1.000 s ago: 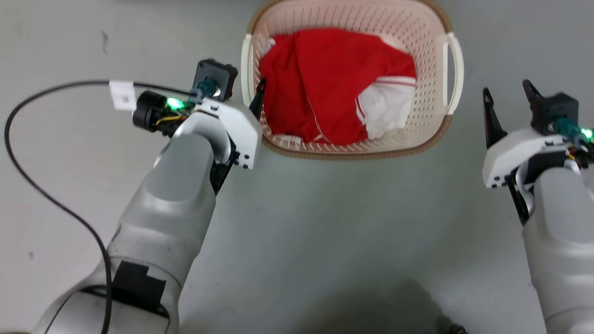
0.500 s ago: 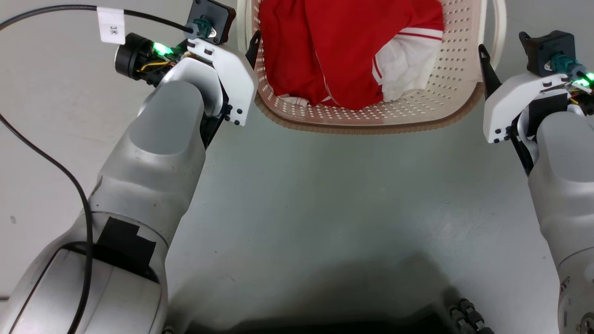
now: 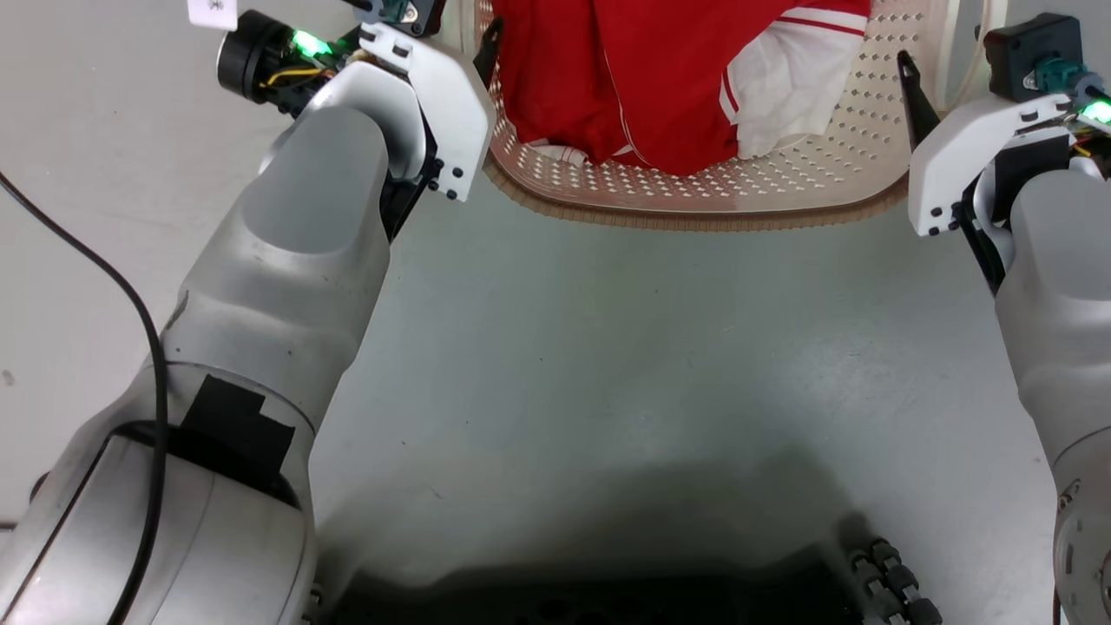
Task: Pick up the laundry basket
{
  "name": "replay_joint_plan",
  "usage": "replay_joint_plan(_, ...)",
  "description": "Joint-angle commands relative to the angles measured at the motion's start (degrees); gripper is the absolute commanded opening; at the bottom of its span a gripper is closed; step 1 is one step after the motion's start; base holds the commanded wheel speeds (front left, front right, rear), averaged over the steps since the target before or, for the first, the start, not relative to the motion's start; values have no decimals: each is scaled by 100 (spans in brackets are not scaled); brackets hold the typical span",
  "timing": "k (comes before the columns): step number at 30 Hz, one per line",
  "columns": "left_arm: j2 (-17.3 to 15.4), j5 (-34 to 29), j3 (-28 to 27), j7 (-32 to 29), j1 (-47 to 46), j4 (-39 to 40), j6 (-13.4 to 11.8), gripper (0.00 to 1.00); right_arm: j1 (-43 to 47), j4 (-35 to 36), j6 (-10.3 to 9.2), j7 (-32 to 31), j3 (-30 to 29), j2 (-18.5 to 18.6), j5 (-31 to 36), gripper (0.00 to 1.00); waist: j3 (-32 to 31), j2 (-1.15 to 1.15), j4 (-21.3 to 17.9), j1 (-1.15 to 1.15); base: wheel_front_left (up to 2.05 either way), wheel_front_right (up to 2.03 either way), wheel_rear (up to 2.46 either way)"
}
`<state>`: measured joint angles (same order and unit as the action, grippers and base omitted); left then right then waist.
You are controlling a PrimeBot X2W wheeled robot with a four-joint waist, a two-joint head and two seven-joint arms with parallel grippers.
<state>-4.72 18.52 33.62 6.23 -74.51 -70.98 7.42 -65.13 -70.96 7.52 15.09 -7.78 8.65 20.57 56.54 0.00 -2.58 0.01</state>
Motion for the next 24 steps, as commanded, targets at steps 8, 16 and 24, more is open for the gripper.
replay_joint_plan(8,-48,150,241,-42,-179,-113,-11,15,-198,-59,-6,5,-125,-43,219,0,125,0,20,-1,0,0,0)
replay_joint_plan(16,-78,305,432,-13,-139,-144,11,0,-137,-127,-8,1,-202,0,348,0,-17,0,23,-1,0,0,0)
replay_joint_plan(24,-39,549,587,-183,89,-195,12,0,57,-222,-7,-223,-217,-103,444,0,-432,0,29,-1,0,0,0)
